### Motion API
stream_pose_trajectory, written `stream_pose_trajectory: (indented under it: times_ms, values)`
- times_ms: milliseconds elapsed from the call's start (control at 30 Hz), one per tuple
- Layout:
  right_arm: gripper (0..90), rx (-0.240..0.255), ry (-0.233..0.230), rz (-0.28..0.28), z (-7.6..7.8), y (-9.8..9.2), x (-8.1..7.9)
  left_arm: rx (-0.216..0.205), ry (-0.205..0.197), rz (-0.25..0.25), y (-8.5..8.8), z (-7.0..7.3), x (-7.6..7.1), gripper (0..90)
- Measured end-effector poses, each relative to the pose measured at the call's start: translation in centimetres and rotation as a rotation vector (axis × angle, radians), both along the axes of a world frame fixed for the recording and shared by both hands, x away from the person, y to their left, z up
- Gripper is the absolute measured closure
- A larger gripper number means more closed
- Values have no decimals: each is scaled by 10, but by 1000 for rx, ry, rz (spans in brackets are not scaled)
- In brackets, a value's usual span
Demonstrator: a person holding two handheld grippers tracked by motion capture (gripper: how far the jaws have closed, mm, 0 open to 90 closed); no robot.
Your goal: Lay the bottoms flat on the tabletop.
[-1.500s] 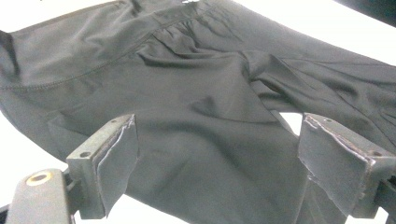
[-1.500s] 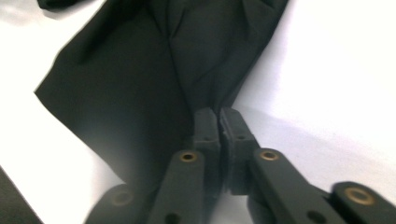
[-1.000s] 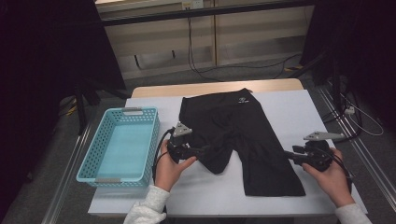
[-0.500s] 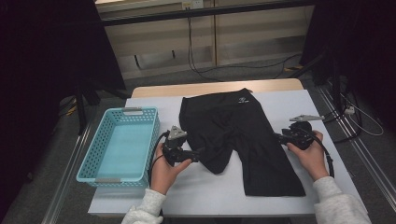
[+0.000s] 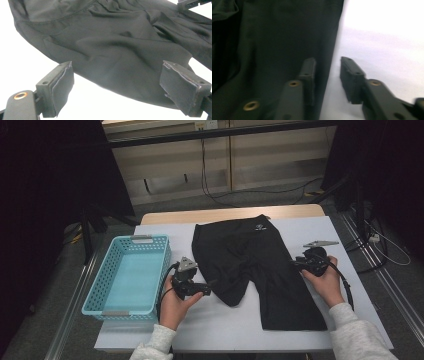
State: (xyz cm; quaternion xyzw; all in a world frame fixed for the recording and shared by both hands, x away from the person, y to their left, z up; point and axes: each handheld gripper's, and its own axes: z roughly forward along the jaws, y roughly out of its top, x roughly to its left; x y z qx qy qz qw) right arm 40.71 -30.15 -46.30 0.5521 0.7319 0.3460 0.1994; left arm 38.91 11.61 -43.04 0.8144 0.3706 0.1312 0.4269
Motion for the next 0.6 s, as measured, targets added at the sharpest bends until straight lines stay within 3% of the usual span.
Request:
stream_pose_trajectory:
  times_ms: [67,133,367,600]
  values:
    - [782,45,16,24,0,-1,0,1,3,1,0,0,0,127]
    - [886,40,16,32,0,-3,0,1,3,-1,0,0,0,127]
    - [900,71,38,29,1,-7,-2,-2,1,2,0,0,0,128]
    - [900,69,37,6,1,-20,-7,8,0,-8,-2,0,0,128]
